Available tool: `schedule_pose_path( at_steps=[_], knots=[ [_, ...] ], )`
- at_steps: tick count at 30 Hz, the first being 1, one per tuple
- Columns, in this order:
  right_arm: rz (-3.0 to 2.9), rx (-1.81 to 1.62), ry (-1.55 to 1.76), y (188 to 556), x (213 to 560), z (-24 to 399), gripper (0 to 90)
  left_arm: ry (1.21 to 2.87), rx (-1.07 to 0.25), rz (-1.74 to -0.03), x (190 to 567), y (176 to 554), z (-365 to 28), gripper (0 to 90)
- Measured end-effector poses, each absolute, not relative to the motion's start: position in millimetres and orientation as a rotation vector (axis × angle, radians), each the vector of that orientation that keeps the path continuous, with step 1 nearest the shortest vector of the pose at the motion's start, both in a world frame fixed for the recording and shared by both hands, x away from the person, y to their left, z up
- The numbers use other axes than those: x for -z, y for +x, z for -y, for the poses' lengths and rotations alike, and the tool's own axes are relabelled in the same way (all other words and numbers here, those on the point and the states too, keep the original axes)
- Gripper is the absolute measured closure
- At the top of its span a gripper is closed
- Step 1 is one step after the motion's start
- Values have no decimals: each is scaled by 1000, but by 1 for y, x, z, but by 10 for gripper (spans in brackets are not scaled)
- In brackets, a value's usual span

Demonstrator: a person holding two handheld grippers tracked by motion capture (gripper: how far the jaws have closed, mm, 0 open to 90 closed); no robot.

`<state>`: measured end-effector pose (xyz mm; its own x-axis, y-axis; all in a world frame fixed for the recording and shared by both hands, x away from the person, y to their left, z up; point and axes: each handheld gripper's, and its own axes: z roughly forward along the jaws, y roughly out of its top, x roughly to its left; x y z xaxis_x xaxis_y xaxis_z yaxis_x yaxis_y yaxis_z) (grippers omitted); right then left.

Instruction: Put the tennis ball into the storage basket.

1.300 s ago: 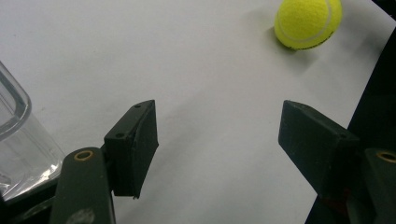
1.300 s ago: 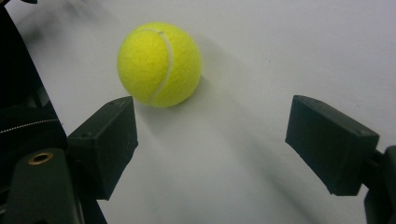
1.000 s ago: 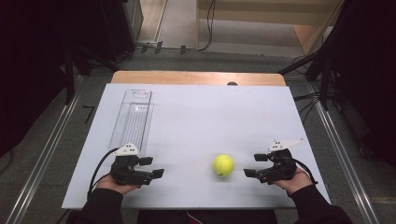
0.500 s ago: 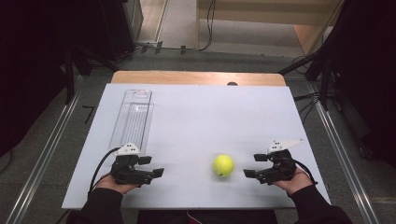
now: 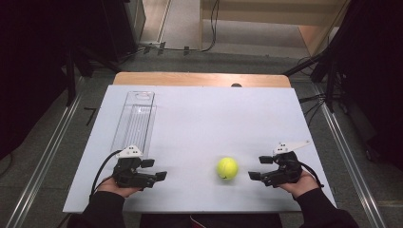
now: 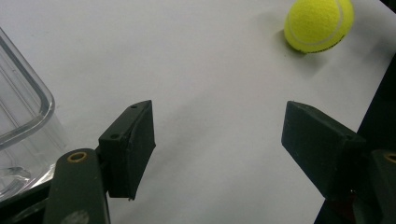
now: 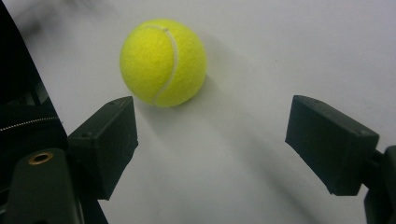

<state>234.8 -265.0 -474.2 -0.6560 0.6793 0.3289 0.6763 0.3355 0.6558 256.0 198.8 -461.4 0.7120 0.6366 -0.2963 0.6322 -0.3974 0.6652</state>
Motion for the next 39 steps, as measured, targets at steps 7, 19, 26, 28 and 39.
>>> schedule_pose_path(
  at_steps=[7, 19, 26, 28, 39],
  knots=[
    [-2558, -1283, 1293, 234, 471, 265, 149, 2115, -9, -962, 461, 257, -200, 265],
    [-2514, -1311, 1284, 239, 461, 266, 148, 2112, -9, -962, 461, 257, -200, 265],
    [-2516, -1325, 1253, 244, 456, 259, 149, 2115, -8, -962, 461, 257, -200, 265],
    [-2521, -1323, 1239, 246, 455, 255, 149, 2113, -8, -964, 461, 257, -200, 265],
    [-2538, -1314, 1199, 251, 450, 240, 149, 2119, -4, -960, 461, 257, -200, 265]
  ],
)
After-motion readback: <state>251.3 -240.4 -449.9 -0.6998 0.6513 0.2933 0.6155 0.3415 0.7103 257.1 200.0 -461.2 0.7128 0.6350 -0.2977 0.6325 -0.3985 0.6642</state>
